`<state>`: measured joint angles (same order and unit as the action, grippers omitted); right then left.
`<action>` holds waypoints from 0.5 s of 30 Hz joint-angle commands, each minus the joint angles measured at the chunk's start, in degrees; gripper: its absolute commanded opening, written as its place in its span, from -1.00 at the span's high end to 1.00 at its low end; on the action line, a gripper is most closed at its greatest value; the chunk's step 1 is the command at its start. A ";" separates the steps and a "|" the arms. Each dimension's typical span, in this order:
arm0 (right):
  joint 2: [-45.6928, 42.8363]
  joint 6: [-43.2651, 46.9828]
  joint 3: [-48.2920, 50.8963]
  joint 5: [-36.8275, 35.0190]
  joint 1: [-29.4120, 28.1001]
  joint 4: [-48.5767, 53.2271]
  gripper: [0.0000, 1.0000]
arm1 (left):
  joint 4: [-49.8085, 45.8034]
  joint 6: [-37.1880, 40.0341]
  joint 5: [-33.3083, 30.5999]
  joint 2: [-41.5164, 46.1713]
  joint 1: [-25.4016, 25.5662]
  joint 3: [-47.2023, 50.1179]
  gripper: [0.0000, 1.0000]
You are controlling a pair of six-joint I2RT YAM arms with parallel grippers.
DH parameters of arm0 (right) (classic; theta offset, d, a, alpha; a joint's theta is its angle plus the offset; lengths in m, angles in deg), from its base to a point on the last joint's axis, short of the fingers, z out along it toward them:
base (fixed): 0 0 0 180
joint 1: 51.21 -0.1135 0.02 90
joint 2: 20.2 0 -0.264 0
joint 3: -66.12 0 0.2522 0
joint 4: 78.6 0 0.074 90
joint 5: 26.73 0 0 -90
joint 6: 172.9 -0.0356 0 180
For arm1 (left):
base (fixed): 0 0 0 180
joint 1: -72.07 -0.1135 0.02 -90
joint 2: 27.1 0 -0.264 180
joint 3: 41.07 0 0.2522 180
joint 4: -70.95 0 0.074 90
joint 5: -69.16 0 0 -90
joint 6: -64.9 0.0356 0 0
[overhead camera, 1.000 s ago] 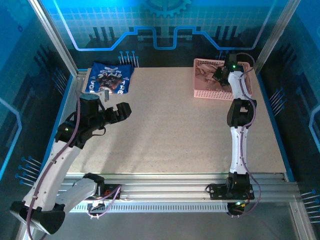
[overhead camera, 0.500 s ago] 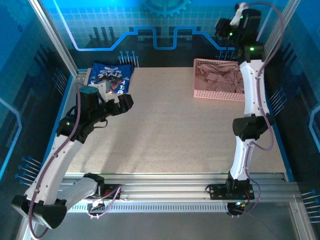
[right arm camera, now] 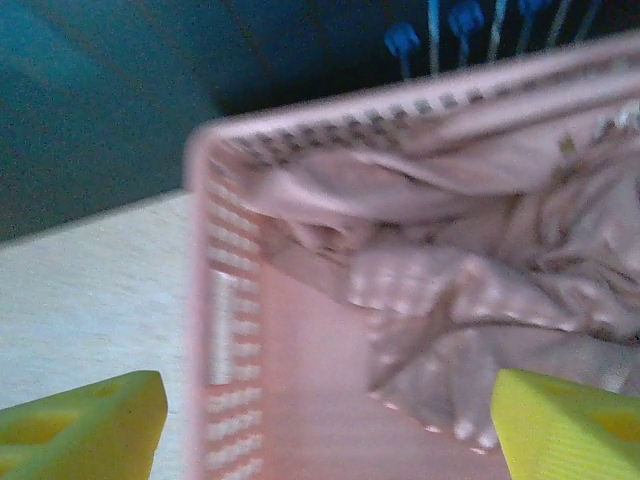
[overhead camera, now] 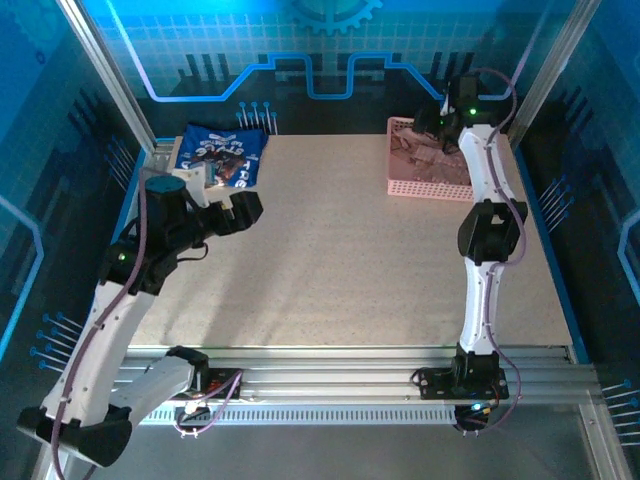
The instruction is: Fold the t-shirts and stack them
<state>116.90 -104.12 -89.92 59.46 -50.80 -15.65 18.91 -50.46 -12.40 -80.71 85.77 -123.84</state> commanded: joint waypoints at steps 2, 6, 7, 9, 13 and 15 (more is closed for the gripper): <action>4.33 4.57 -4.12 -7.19 1.60 2.84 -0.73 | -7.68 1.00 -2.82 3.08 -0.66 -1.45 -0.98; 10.06 3.18 -5.07 -8.95 2.99 1.47 -0.73 | -11.83 0.88 -3.89 4.92 -0.86 -0.79 -0.98; 11.39 2.61 -5.24 -8.69 3.40 0.86 -0.72 | -12.46 0.68 -3.72 5.61 -0.86 -0.48 -0.98; 13.66 2.69 -5.83 -9.08 3.72 -0.32 -0.73 | -13.09 -0.04 -3.87 7.04 -0.95 0.37 -0.98; 18.95 2.32 -9.18 -8.62 3.81 -0.90 -0.72 | -13.81 -2.03 -5.84 9.28 -1.04 1.69 -0.98; 20.98 0.92 -10.63 -7.49 3.88 -0.92 -0.72 | -14.07 -2.45 -6.08 9.49 -1.04 1.78 -0.98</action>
<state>135.13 -101.95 -97.35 51.50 -47.06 -16.20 6.80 -51.36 -16.77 -71.79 85.29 -122.82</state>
